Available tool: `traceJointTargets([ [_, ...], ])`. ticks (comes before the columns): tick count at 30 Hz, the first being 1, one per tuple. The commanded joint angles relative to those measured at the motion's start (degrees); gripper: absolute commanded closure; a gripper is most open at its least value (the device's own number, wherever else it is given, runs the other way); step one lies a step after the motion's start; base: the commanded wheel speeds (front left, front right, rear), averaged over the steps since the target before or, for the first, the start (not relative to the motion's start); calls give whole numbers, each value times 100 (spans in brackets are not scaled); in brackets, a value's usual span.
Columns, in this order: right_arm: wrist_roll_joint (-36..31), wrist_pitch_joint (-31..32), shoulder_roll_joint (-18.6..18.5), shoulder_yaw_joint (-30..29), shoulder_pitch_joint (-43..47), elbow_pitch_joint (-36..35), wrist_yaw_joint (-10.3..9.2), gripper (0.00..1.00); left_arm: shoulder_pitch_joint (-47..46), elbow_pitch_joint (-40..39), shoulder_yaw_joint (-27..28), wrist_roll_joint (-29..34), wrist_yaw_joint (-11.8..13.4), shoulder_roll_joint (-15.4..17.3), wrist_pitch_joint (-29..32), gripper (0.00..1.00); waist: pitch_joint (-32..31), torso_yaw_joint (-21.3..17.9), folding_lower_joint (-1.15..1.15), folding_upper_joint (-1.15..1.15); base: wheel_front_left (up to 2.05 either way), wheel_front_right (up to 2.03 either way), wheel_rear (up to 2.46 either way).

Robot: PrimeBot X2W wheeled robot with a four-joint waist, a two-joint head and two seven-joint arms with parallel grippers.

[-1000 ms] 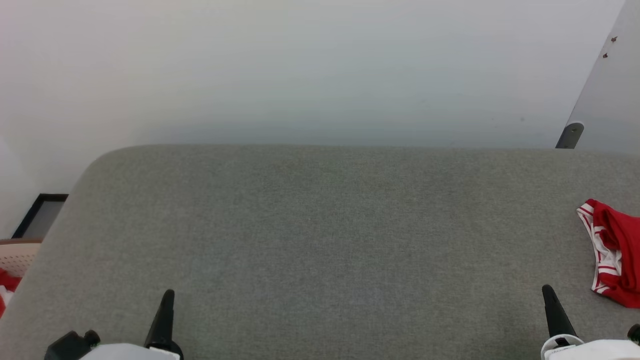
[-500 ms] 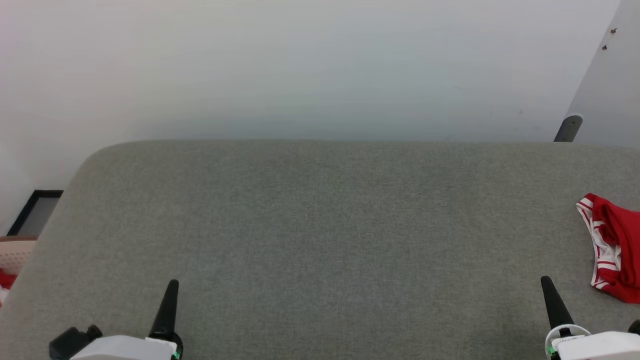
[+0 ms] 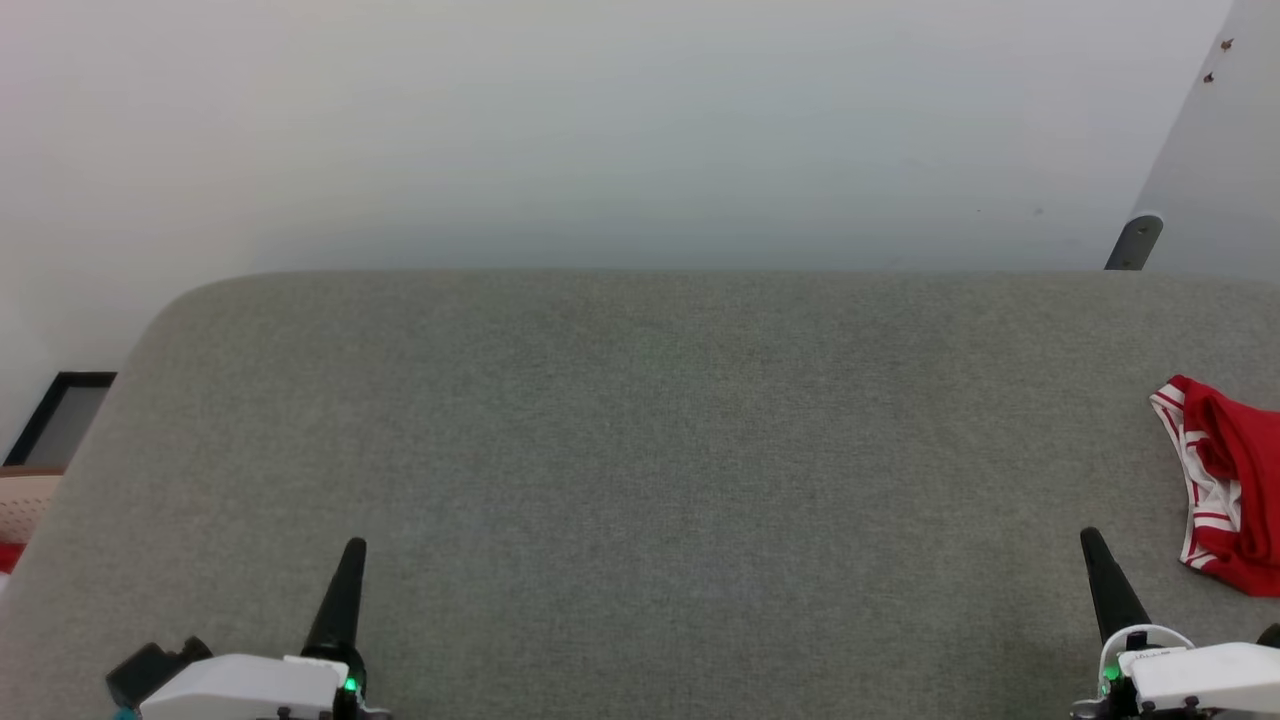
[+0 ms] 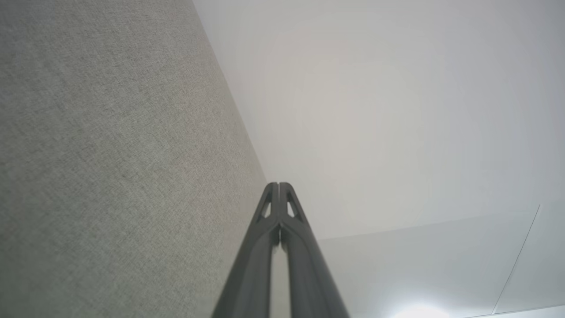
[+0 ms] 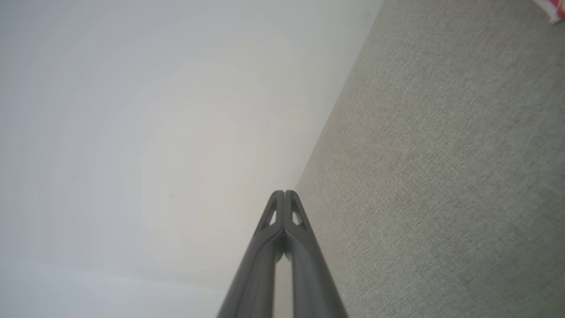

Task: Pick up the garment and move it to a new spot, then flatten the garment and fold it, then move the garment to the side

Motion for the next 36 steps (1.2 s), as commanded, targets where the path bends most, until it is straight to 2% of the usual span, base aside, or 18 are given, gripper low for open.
traceJointTargets([
  [1, 155, 24, 9, -25, -98, -44, -2, 100, -106, -48, 38, -106, -63, -7, 23, 100, 10, -6, 0, 0, 0, 0, 0],
  [36, 1702, 411, 55, -70, -390, -41, -3, 100, -367, -62, 220, -1304, -103, -305, 415, 100, 240, -116, 0, 0, 0, 0, 0],
])
